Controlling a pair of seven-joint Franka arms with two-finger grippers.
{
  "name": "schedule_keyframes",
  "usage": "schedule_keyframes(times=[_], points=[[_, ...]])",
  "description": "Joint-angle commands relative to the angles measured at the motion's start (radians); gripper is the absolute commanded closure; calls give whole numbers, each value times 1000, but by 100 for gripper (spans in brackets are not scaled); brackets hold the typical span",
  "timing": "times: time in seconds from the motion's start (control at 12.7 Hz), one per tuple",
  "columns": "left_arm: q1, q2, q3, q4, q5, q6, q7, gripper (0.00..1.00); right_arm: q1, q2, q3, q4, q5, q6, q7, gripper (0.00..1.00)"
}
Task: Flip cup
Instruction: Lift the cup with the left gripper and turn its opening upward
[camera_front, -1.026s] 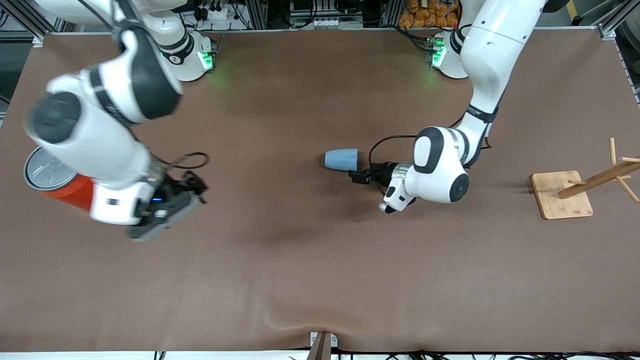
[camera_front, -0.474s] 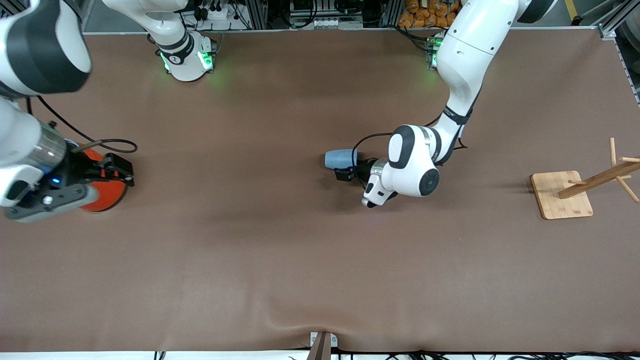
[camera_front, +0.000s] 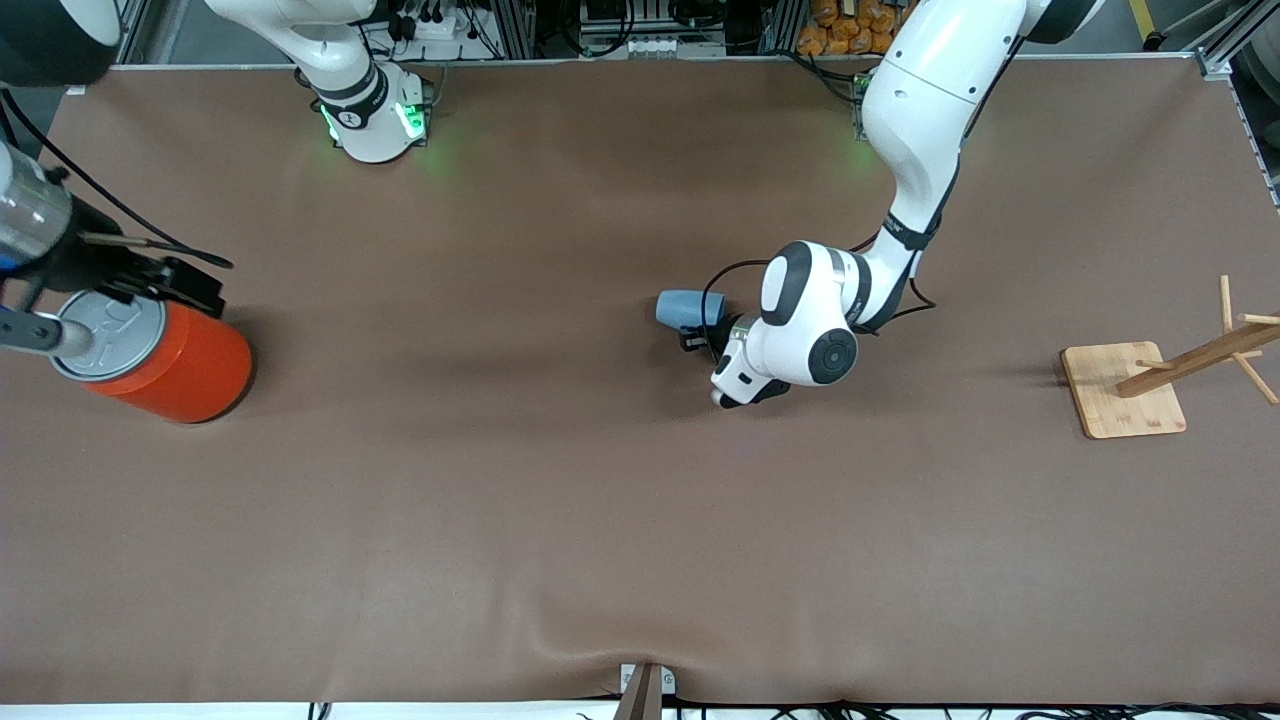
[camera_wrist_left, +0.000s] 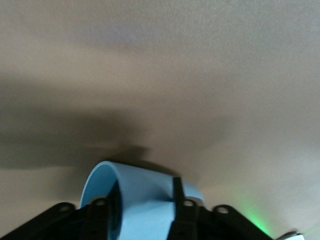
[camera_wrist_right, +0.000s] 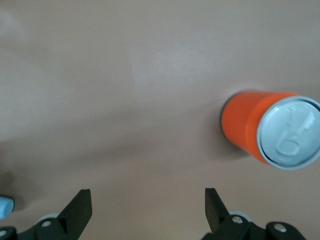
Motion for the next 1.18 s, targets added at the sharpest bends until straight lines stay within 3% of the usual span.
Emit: schedule_keyframes(times=[0.0, 0.24, 0.55, 0.87, 1.11], points=[[-13, -22, 10, -7, 98, 5, -59, 100, -13, -223, -68, -285, 92, 118, 26, 0], [-10, -37, 15, -7, 138, -5, -78, 100, -16, -279, -85, -355, 93, 146, 85, 0], [18, -76, 25, 59, 335, -36, -237, 100, -8, -201, -89, -190, 74, 103, 70, 0], [12, -88, 156, 155, 486, -42, -267, 100, -8, -199, -89, -160, 117, 38, 53, 0], [18, -82, 225, 171, 742, -24, -365, 100, -8, -191, -89, -130, 80, 29, 53, 0]])
